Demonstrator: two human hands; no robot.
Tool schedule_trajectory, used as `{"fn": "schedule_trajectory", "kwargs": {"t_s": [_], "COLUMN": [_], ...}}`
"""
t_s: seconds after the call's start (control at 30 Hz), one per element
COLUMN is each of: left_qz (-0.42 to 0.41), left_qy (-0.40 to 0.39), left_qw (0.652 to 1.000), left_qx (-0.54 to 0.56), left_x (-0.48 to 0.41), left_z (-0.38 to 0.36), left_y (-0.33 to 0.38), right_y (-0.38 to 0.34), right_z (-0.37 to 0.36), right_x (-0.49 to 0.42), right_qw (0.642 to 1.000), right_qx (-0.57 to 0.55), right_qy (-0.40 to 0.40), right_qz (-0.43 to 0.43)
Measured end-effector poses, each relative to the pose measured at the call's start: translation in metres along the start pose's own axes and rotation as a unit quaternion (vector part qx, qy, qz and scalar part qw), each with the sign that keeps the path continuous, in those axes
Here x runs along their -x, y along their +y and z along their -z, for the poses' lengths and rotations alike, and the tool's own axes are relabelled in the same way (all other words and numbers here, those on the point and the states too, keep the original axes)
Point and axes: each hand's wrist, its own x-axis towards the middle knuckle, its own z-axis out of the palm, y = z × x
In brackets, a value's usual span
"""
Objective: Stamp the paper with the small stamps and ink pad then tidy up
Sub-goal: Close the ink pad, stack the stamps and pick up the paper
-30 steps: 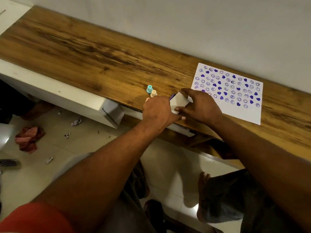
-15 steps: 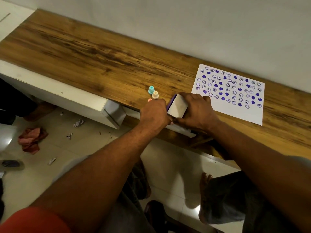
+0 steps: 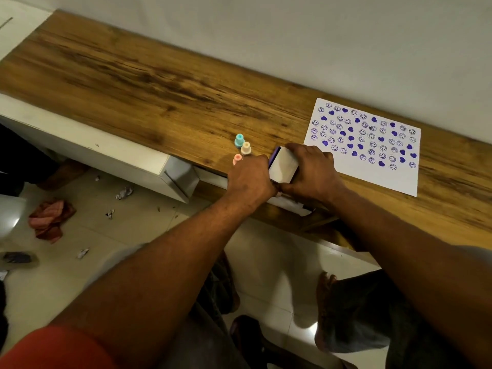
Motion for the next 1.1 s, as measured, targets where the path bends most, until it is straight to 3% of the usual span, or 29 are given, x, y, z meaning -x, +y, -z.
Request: {"fn": "schedule_trajectory", "kwargs": {"t_s": [0.53, 0.73, 0.9, 1.1], "left_qz": [0.013, -0.007, -0.005, 0.011], "left_qy": [-0.021, 0.046, -0.006, -0.07], "left_qw": [0.999, 0.999, 0.997, 0.995], "left_qx": [0.027, -0.018, -0.076, -0.069], "left_x": [-0.002, -0.003, -0.01, -0.018], "left_z": [0.01, 0.016, 0.027, 0.035], "left_y": [0.006, 0.011, 0.022, 0.032], "right_y": [-0.004, 0.006, 0.034, 0.056], "right_z": [0.008, 0.031, 0.057, 0.061], "right_x": [-0.018, -0.068, -0.131, -0.169], "right_qw": [1.0, 1.0, 1.0, 1.0], "right_qx": [0.014, -0.019, -0.019, -0.003], "right_qy": [-0.013, 0.01, -0.003, -0.024], "right_qz": [0.019, 0.023, 0.0, -0.005]}}
